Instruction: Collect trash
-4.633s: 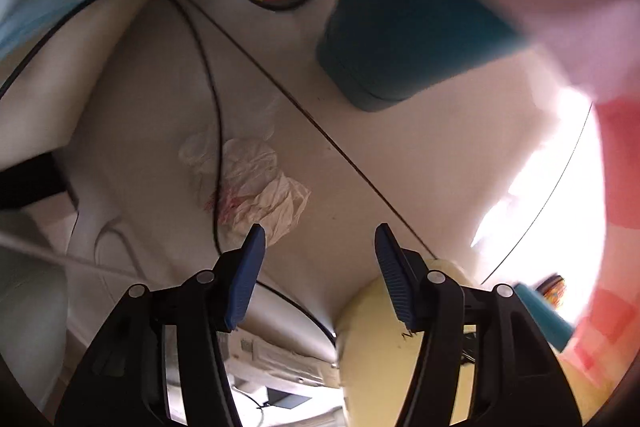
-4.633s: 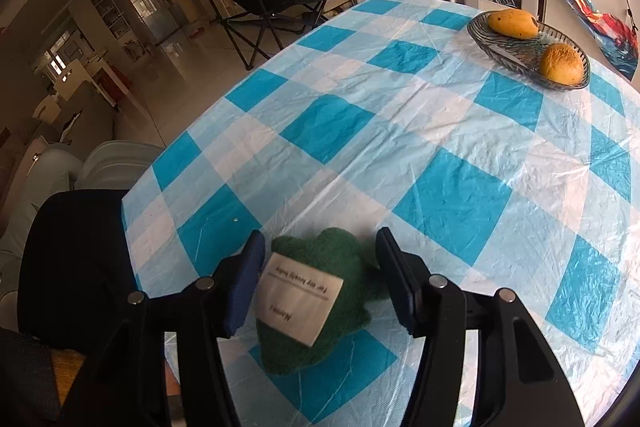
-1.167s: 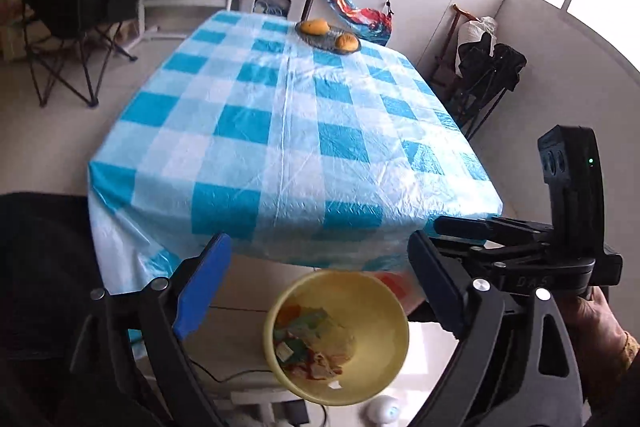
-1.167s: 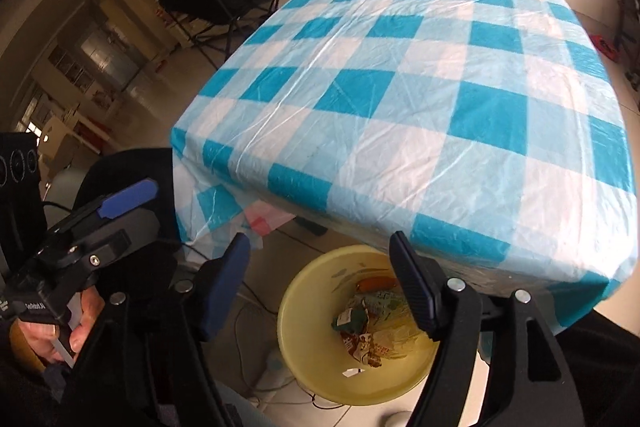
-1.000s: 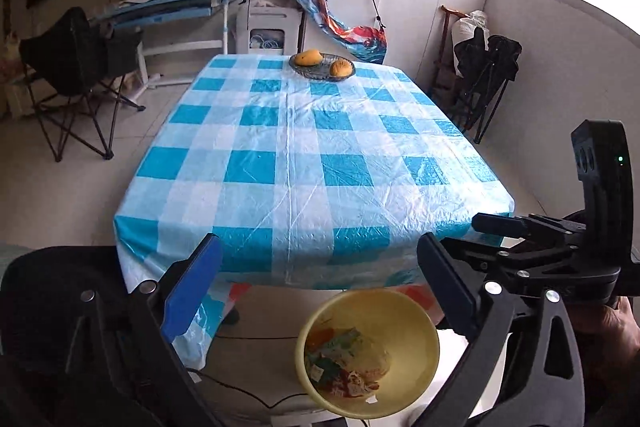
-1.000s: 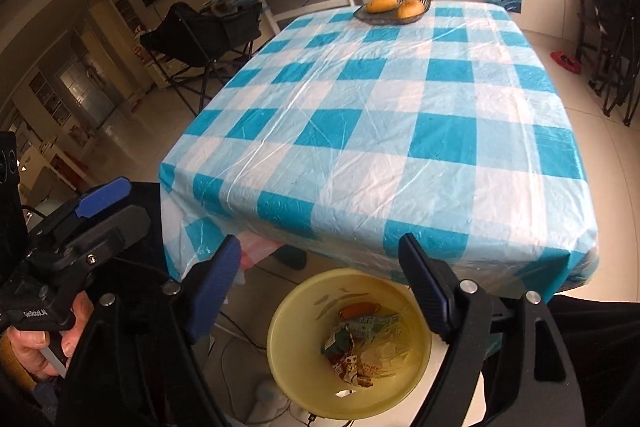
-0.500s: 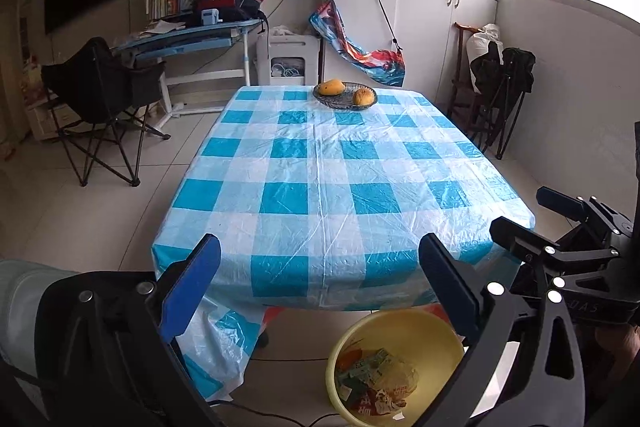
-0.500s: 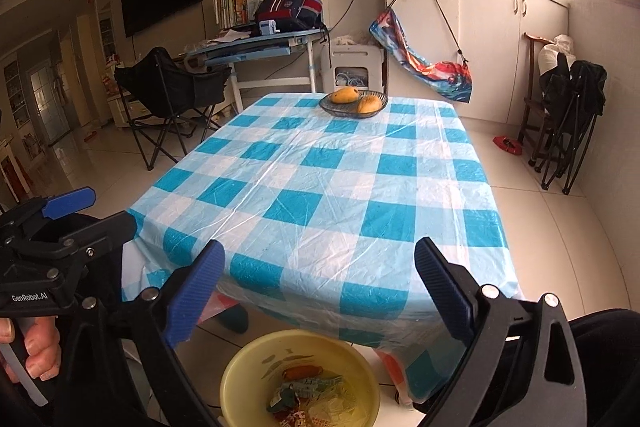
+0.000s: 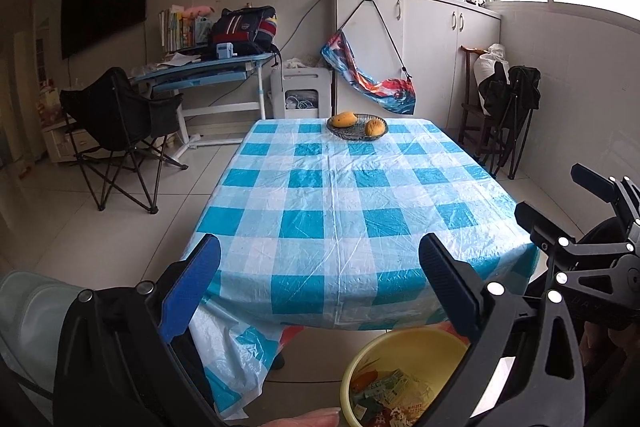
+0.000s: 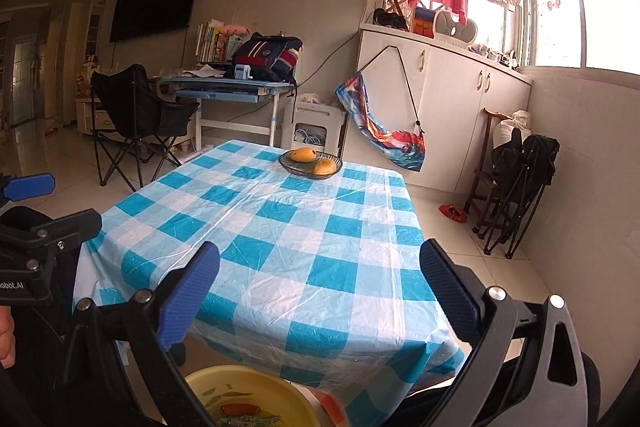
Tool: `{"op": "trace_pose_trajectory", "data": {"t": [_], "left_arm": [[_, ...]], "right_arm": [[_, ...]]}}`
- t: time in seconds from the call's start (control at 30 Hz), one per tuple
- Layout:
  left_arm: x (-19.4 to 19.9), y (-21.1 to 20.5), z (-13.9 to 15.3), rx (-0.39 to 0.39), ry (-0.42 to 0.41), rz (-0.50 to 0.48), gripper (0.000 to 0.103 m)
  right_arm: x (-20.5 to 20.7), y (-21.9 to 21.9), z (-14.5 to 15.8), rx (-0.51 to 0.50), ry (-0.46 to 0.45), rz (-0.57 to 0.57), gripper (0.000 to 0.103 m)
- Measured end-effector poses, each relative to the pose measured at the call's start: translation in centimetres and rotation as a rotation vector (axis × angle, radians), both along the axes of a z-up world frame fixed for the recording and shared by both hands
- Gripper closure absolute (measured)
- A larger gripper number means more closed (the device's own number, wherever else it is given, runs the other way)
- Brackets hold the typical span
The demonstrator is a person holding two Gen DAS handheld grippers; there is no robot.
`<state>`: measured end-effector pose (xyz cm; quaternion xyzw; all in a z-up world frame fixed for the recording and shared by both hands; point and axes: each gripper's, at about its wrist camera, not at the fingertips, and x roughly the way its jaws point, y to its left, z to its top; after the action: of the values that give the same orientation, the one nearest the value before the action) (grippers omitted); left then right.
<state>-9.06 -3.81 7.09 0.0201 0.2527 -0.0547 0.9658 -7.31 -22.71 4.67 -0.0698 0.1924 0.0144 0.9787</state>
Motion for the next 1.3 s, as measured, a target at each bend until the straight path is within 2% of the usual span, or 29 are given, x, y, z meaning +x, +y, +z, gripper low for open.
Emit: {"op": "trace_pose_trajectory", "data": {"t": [0.13, 0.33, 1.3], "left_arm": [[-0.15, 0.23, 0.12, -0.02, 0.002, 0.005, 0.007], [-0.13, -0.19, -0.38, -0.003, 0.012, -0.002, 0.007], [-0.15, 0.04, -0.59, 0.012, 0.002, 0.013, 0.007]], "right_arm": [[0.24, 0.07, -0.22, 0.003, 0.016, 0.004, 0.007], [0.53, 0.17, -0.51, 0.012, 0.039, 0.012, 0.007], [0.53, 0.13, -0.65, 0.014, 0.05, 0.008, 0.007]]}}
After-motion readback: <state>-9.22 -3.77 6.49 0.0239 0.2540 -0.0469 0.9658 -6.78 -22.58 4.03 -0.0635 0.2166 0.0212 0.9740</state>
